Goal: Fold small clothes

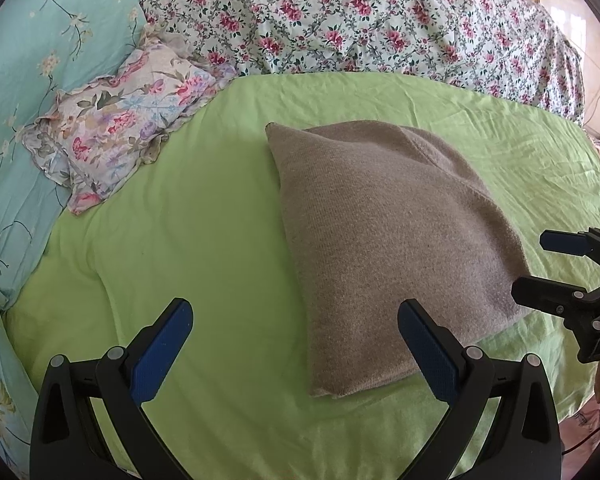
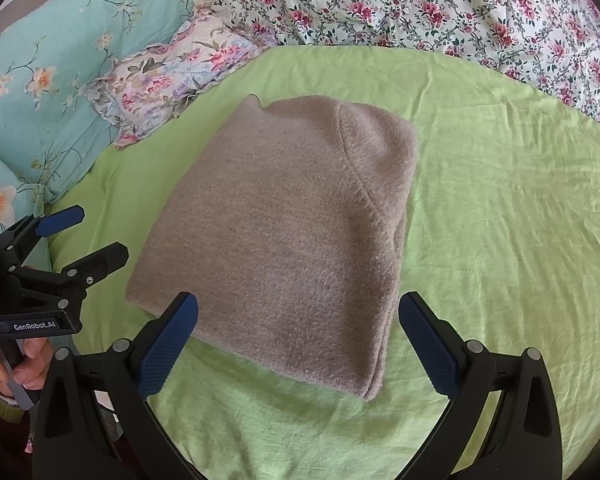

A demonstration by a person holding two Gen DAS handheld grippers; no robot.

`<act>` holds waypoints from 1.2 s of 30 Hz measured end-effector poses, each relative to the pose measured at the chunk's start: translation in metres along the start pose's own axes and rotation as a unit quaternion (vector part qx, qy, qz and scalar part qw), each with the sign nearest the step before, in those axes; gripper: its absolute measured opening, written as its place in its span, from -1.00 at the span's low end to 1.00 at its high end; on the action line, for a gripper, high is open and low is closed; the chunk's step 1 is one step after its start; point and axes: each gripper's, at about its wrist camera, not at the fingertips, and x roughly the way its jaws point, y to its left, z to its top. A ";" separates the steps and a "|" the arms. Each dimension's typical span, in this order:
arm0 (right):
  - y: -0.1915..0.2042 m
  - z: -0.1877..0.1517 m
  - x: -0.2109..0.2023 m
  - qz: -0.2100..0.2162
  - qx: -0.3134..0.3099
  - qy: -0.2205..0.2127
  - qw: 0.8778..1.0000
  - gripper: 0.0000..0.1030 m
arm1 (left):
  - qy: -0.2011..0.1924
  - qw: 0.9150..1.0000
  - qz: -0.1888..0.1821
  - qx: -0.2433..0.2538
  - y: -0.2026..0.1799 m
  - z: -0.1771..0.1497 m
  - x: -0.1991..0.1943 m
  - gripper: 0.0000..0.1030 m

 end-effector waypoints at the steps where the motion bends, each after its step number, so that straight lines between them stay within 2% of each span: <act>1: 0.000 0.000 0.000 0.001 0.000 0.000 1.000 0.95 | 0.000 1.000 0.001 0.000 0.000 0.000 -0.001 0.99; 36: 0.012 0.004 -0.008 -0.002 0.000 -0.008 1.000 0.95 | -0.011 1.000 0.004 -0.016 0.000 -0.001 -0.012 0.99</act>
